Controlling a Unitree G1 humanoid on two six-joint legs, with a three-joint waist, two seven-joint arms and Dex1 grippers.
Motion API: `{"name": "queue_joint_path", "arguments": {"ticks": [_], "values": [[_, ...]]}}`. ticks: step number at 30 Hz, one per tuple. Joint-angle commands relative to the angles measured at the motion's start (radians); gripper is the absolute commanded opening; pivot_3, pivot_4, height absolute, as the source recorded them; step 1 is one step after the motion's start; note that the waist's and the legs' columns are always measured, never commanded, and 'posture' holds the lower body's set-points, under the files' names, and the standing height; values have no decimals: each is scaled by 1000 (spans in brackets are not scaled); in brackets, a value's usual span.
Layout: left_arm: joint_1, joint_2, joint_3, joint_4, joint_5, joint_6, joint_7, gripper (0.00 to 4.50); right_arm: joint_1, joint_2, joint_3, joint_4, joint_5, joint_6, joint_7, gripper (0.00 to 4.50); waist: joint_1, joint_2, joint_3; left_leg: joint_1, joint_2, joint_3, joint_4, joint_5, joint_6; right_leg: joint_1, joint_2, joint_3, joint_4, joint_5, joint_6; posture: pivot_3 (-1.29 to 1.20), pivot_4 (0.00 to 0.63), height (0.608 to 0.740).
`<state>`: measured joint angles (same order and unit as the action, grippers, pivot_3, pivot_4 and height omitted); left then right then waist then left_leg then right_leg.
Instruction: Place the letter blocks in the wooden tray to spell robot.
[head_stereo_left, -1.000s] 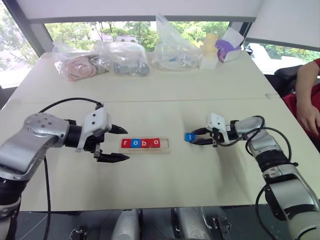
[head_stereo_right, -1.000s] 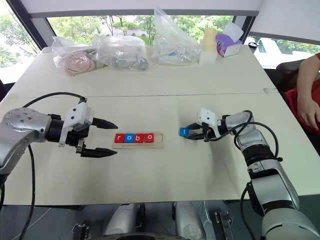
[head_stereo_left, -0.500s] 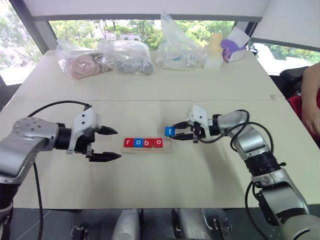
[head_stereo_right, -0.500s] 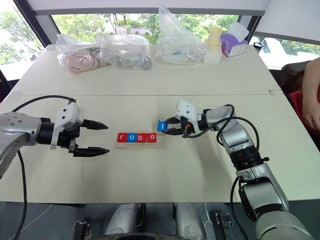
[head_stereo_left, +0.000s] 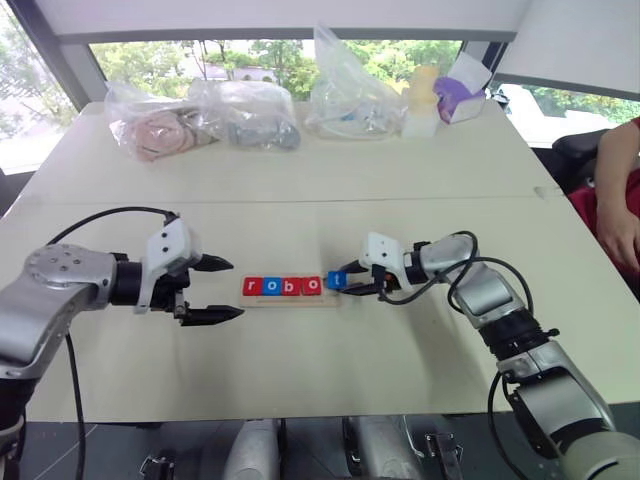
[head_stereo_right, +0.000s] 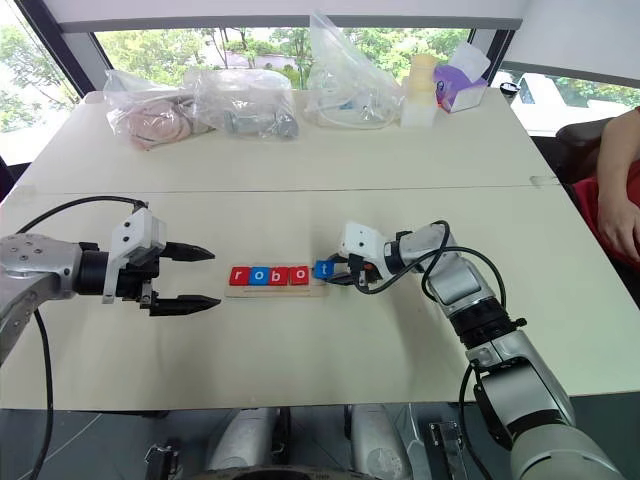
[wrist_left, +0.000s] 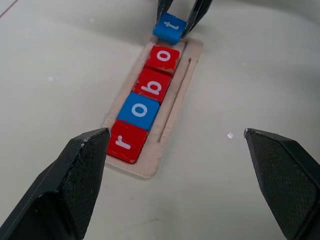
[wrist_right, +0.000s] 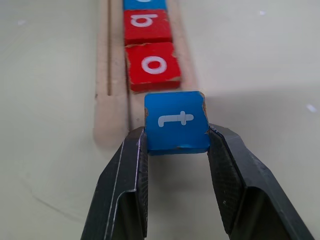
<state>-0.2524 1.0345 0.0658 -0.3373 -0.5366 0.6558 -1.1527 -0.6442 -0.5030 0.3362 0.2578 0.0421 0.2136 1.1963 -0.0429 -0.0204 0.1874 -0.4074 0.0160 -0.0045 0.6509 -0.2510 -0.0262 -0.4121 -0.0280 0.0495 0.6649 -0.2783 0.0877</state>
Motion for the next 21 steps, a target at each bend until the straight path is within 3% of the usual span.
{"name": "queue_joint_path", "arguments": {"ticks": [1,21], "values": [[-16,-2,39,-24,-22,7,12,4500,0,4,-4,-42,11,6,5,1123,1,0,0,0,0,0,0,0,0,0,0,0,0,0,0,0,150,735],[-13,-12,22,-22,-15,-1,40,4500,-3,41,23,-45,-2,23,-3,1123,-1,0,0,0,0,0,0,0,0,0,0,0,0,0,0,0,150,735]]}}
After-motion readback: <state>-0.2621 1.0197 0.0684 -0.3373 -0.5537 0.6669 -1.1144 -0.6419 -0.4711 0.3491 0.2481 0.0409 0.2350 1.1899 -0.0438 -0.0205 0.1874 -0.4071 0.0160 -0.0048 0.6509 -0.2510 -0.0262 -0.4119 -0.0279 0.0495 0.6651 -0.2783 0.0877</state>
